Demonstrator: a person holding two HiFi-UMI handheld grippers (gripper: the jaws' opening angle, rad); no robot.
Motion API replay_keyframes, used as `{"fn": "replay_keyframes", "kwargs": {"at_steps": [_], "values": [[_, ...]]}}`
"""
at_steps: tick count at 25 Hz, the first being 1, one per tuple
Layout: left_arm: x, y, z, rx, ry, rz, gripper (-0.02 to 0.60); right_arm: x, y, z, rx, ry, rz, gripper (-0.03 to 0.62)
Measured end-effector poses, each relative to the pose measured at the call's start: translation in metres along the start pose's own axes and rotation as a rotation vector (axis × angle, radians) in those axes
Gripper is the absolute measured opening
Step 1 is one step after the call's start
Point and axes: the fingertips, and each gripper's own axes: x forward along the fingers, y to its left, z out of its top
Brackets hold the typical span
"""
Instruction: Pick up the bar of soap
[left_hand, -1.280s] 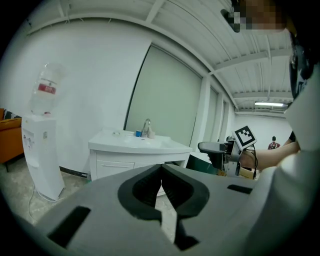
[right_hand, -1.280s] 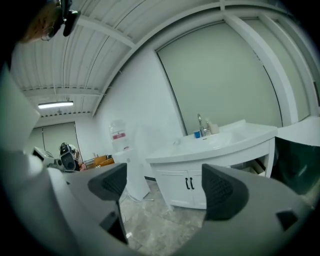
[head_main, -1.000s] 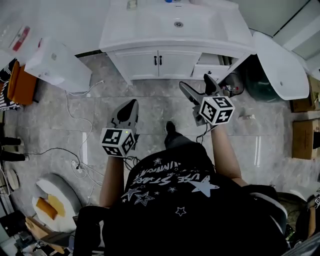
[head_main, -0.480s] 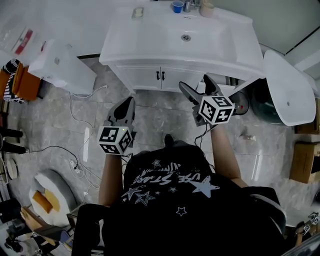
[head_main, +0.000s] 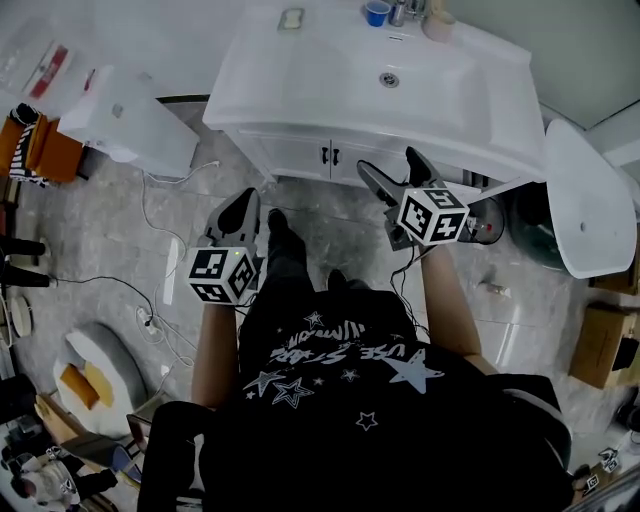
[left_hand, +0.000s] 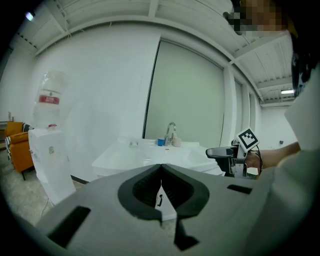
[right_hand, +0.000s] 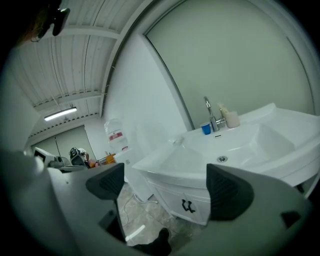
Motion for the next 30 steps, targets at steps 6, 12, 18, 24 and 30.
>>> {"fn": "replay_keyframes", "kwargs": {"at_steps": [6,12,18,24,30], "values": [[0.043,0.041,0.012,-0.009,-0.013,-0.016,0.009,0.042,-0.006,0.010,-0.011,0.024,-0.019,0.502],[0.102,0.102,0.036,-0.015,-0.032,-0.042,0.009,0.110,-0.013,0.036,0.025,0.031,-0.045,0.494],[0.163,0.161,0.066,0.006,-0.034,-0.076,0.009,0.196,-0.012,0.069,0.043,0.051,-0.048,0.492],[0.222,0.215,0.092,0.013,-0.010,-0.131,0.009,0.279,-0.008,0.099,0.063,0.067,-0.061,0.480],[0.273,0.261,0.115,0.013,0.003,-0.182,0.011,0.354,-0.009,0.125,0.079,0.081,-0.078,0.470]]}}
